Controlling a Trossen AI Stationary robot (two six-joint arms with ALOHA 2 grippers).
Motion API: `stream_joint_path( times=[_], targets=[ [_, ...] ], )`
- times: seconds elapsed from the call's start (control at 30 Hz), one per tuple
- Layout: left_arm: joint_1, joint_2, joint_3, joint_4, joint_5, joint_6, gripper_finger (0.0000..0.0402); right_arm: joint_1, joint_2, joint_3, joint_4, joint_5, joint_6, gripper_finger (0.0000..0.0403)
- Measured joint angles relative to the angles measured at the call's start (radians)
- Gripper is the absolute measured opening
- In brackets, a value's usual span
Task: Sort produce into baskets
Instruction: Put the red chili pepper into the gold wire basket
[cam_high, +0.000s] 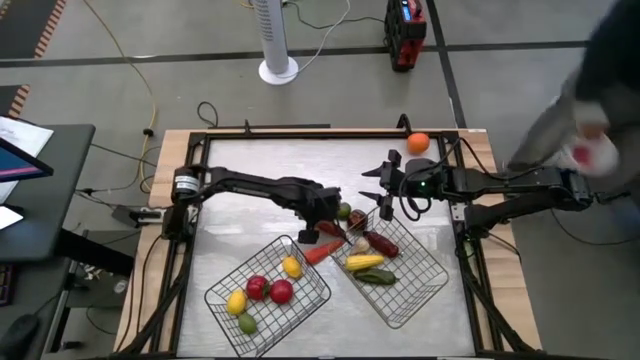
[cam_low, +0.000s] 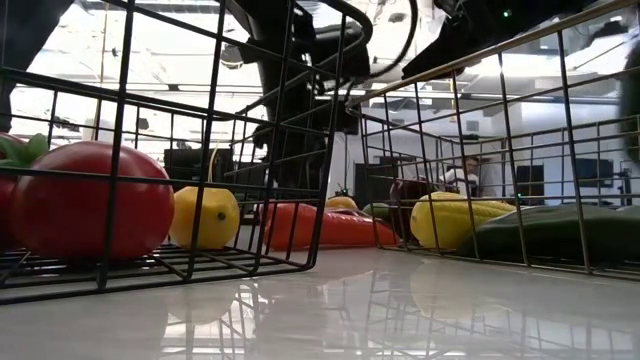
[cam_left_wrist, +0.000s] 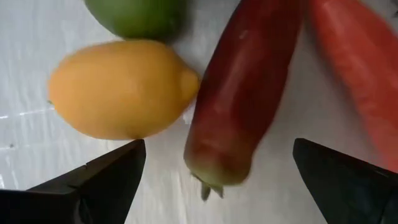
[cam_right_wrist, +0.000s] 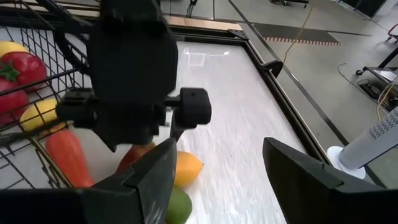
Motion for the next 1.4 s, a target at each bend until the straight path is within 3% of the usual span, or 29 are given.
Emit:
stream_joint_path(
  times=[0.2,0.53,0.77,0.83,0.97,1.17,1.4],
  targets=[
    [-0.002,0.045,0.000,-0.010,-0.006,-0.014,0.0351,0.000,0.000,0.000,-0.001,0.000,0.000,0.0268],
    [-0.002,0.037,-0.001,-0.007,-0.078,-0.019,0.0206,-0.001,0.000,0.000,-0.001,0.000,0.007,0.0268],
    [0.022,-0.038,-0.001,-0.125,-0.176,0.075,0.0116,-0.001,0.000,0.000,-0.014,0.000,0.010,0.0268],
    [0.038,-0.076,-0.001,-0.117,-0.162,0.089,0.0096,-0.001,0.000,0.000,-0.008,0.000,0.009,0.0268],
    [0.065,-0.136,0.001,-0.092,-0.038,0.098,0.0067,-0.013,0.000,0.000,-0.004,0.000,0.010,0.0268],
    [0.056,-0.125,0.001,-0.091,0.005,0.099,0.0090,-0.027,0.000,0.000,-0.005,0.000,0.018,0.0268],
    [-0.010,-0.056,0.000,-0.036,-0.030,0.158,0.0205,-0.027,0.000,0.000,-0.005,0.000,0.026,0.0268]
  ],
)
